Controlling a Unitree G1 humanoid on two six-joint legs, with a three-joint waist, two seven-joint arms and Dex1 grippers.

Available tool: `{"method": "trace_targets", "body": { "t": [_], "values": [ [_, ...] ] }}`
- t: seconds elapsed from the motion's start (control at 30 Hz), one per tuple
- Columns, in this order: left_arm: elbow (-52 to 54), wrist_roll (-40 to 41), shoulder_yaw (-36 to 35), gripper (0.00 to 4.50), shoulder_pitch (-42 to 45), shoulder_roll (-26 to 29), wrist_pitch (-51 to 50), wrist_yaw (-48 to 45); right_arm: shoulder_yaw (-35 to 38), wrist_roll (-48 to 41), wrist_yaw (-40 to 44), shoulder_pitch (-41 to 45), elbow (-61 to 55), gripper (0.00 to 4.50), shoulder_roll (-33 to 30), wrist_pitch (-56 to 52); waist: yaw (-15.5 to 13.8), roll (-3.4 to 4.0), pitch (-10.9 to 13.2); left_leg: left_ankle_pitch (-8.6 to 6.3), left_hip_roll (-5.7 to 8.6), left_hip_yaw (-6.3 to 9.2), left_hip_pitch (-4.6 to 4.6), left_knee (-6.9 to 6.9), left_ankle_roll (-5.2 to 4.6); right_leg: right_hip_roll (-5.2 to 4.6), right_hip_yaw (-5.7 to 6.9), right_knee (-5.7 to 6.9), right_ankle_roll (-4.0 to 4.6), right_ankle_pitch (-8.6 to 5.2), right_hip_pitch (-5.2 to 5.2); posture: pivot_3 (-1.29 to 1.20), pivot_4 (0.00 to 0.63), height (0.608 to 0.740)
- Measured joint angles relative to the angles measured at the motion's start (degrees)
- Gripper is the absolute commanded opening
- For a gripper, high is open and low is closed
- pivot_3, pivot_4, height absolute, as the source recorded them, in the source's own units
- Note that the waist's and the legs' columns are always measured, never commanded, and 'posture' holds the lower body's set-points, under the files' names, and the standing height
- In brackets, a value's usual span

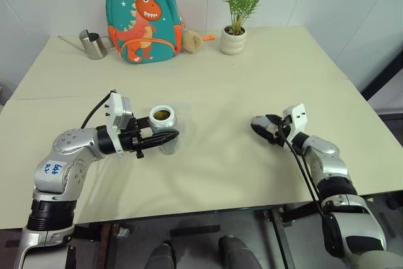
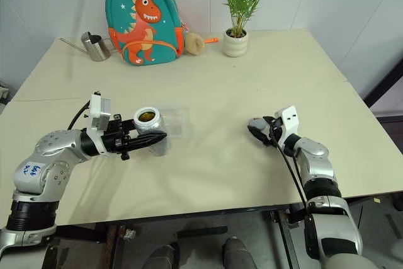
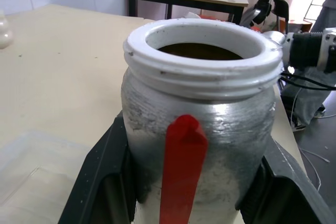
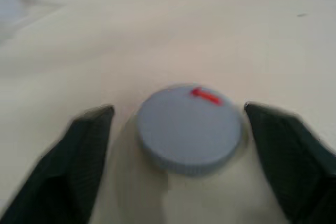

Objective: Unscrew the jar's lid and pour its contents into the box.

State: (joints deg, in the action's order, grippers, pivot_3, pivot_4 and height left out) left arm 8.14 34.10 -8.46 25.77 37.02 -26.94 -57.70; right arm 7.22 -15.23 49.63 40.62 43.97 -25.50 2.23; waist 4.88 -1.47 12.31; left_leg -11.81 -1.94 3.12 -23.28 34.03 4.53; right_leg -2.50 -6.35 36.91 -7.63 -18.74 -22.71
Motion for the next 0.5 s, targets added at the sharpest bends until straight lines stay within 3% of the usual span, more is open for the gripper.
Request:
{"method": "trace_targets", "body": {
  "t": [0.2, 0.5],
  "values": [
    [-1.21, 0.31, -0.15, 1.92, 2.21, 0.02, -0.34, 0.00, -0.02, -3.03, 3.42, -0.26, -12.57, 4.48, -1.30, -4.96, -0.15, 0.01, 0.01, 0.01, 0.00, 0.03, 0.00, 0.01, 0.01, 0.01, 0.01, 0.04, 0.00, 0.00, 0.01, 0.00, 0.150, 0.740],
    [-15.26, -2.47, -2.65, 1.92, 13.30, 2.30, 2.17, 1.05, -7.06, -8.20, 10.86, -1.19, -38.45, 4.48, -4.10, -21.00, -0.23, 0.01, 0.01, 0.00, -0.01, 0.05, 0.00, 0.02, 0.01, 0.04, 0.04, 0.02, -0.01, 0.00, 0.01, 0.00, 0.150, 0.740]
  ]
}}
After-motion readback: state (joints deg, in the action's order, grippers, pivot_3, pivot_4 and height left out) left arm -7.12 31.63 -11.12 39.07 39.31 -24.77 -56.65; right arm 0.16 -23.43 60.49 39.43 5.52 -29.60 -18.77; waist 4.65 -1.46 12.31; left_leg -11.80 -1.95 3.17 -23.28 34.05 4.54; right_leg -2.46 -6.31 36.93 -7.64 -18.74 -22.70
